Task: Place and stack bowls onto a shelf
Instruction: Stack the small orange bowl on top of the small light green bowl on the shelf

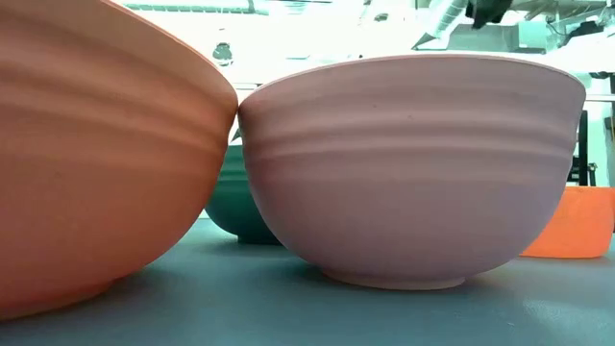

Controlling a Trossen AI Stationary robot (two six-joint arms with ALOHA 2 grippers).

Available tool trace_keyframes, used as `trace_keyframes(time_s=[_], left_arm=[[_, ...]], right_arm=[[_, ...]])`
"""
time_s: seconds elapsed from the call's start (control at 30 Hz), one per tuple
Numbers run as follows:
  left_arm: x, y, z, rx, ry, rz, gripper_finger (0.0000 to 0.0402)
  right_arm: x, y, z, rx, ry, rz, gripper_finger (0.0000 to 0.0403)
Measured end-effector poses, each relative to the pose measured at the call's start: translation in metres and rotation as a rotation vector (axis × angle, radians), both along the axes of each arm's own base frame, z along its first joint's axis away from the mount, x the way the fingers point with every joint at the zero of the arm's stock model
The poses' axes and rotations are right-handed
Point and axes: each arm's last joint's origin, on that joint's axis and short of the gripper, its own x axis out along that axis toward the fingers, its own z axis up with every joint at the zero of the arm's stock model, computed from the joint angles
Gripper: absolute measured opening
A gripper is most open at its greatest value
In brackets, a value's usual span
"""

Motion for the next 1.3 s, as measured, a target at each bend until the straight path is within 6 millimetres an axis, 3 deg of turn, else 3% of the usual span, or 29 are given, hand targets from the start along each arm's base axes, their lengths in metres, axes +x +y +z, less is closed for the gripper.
trace_keyframes(time_s=[0.27,0.47,0.67,1.07,1.3], left_arm=[[0.0,0.0,0.0,0.0,0.0,-0.001,0.0209],[0.0,0.0,0.0,0.014,0.008,0.0,0.0209],[0.0,0.0,0.0,0.015,0.013,-0.001,0.0209],[0.003,0.0,-0.003,0.007,0.045,-0.021,0.0209],[0.004,0.0,-0.005,-0.012,0.058,-0.022,0.0209]], right_arm=[[0.018,0.069,-0.056,0.014,-0.017,0.298,0.0173],[0.031,0.097,-0.093,-0.002,-0.078,0.433,0.0173],[0.05,0.12,-0.128,-0.052,0.026,0.556,0.0173],[0.077,0.148,-0.2,-0.106,0.265,0.656,0.0173],[0.086,0.148,-0.218,-0.193,0.29,0.588,0.0157]])
